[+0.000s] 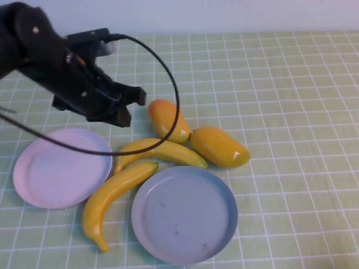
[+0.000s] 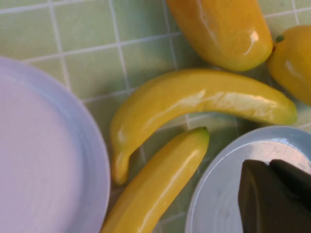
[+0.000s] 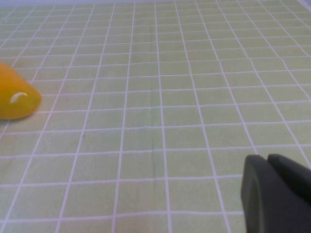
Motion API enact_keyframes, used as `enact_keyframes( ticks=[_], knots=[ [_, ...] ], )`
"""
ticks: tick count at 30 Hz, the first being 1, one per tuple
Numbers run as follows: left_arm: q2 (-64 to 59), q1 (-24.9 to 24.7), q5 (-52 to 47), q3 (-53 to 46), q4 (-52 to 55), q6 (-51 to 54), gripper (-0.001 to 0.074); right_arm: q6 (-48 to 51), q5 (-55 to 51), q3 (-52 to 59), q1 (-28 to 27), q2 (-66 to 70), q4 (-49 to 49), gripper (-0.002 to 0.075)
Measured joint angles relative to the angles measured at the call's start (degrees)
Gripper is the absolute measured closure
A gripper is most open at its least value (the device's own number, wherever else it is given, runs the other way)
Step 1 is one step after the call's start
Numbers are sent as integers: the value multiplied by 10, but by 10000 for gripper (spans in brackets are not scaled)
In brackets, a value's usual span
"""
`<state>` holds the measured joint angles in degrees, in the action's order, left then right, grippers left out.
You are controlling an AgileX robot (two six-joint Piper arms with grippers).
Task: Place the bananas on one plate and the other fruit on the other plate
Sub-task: Put one type of fruit in the left plate
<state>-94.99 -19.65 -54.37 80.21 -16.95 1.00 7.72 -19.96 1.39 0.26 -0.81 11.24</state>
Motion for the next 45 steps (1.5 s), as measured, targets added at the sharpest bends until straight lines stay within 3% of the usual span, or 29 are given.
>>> enact_keyframes(
  ticks=[6,12,15,20,23,28,45],
  knots=[
    [-161,-57,-115,219,17,-20,739,0,0,0,0,0,0,742],
    [-241,-74,-156,357,34,-33,700,0,0,0,0,0,0,741],
    [-247,-74,-160,380,55,-34,571,0,0,0,0,0,0,741],
    [-249,-74,-164,384,81,-64,218,0,0,0,0,0,0,742],
    [-257,-73,-165,385,85,-115,127,0,0,0,0,0,0,742],
    [-282,-74,-147,385,86,-164,94,0,0,0,0,0,0,741],
    [-347,-78,-120,390,107,-173,89,0,0,0,0,0,0,742]
  ],
)
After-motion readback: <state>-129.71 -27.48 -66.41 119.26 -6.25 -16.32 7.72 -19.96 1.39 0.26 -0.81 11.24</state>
